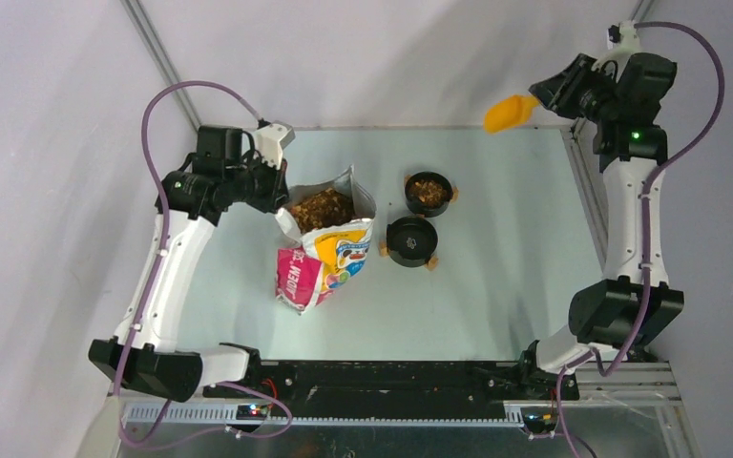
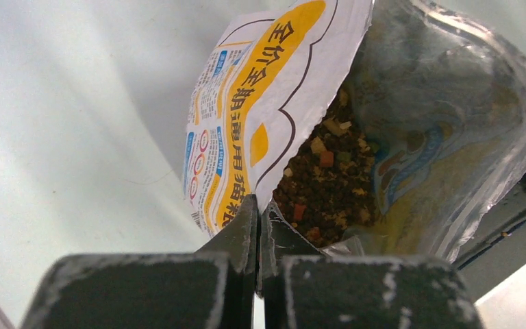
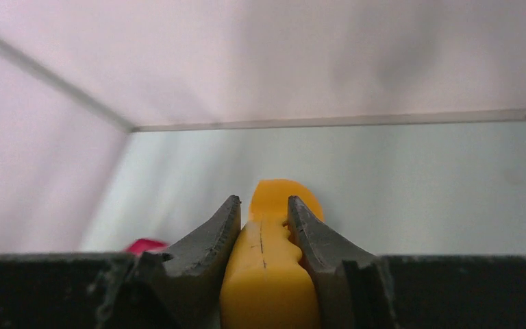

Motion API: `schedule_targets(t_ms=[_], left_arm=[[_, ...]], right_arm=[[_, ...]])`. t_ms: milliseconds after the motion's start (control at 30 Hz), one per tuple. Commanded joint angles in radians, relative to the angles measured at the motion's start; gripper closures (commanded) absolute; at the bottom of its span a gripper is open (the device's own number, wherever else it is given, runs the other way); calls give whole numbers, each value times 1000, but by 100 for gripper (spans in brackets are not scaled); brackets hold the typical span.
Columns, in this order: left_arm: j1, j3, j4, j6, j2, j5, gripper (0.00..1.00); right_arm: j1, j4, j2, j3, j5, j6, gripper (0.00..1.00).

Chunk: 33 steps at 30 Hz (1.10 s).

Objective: Serve the pet food

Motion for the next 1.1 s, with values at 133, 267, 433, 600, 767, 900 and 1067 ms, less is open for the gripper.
schedule_targets(t_ms=[133, 267, 433, 600, 767, 900, 1067], left_arm=[[-4, 15, 17, -96, -116, 164, 100], [-4, -15, 31, -105, -133, 171, 100], [-5, -16, 45, -144, -137, 198, 100], [-7, 14, 62, -172, -109, 231, 100], [-10, 53, 62, -174, -65, 235, 100], [-14, 63, 73, -174, -42, 242, 100], [-15, 37, 94, -174, -48, 236, 100]], right_arm=[[107, -125, -32, 83, -286, 257, 100], [224, -85, -92, 48, -288, 288, 100], [419, -113, -159, 34, -216, 127, 100], [526, -123, -169, 49, -174, 44, 100], [630, -128, -173, 15, -116, -52, 100], [679, -141, -133, 27, -62, -101, 100], [793, -202, -41, 124, 92, -262, 100]])
